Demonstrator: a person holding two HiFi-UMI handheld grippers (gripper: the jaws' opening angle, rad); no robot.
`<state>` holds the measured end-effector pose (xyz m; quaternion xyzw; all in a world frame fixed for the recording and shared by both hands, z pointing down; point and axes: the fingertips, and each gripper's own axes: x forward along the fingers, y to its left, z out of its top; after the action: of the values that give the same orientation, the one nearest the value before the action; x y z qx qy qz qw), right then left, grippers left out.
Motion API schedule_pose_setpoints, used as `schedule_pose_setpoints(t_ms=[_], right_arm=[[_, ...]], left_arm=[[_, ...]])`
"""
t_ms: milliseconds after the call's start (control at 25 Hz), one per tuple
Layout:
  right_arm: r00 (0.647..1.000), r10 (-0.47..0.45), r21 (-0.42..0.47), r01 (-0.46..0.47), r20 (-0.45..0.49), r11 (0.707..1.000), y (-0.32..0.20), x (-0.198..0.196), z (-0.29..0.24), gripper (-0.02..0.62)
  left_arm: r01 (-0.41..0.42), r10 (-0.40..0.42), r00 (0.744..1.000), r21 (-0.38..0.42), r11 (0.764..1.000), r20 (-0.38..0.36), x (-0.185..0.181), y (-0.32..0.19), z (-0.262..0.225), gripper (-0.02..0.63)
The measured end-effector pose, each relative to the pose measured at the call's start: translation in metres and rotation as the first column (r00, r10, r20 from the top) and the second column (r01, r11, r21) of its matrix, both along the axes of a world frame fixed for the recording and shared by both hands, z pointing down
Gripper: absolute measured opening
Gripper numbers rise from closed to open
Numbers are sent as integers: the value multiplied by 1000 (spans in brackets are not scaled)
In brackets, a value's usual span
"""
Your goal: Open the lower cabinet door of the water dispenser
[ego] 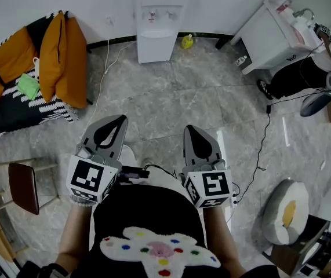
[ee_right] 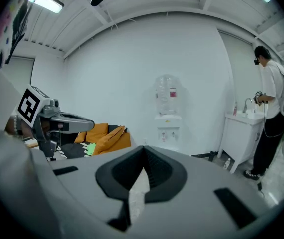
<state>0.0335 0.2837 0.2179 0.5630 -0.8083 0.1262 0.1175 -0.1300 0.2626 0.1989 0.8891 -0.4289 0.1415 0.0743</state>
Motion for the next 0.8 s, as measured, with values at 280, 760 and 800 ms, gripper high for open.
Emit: schedule_pose_setpoints(t_ms=[280,760,800], right_arm=[[999,-1,33,-1,42,999,0,-1,-8,98],[999,-16,36,15,38,999,8,4,-9,121],[999,-16,36,14,38,999,10,5,-9,121]], left_arm=[[11,-12,999,-22,1000,-41,2,-1,-1,123],[31,-31,999,5,1000,-32,6,5,-9,129],[30,-30,999,6,1000,-33,7,7,-10,129]])
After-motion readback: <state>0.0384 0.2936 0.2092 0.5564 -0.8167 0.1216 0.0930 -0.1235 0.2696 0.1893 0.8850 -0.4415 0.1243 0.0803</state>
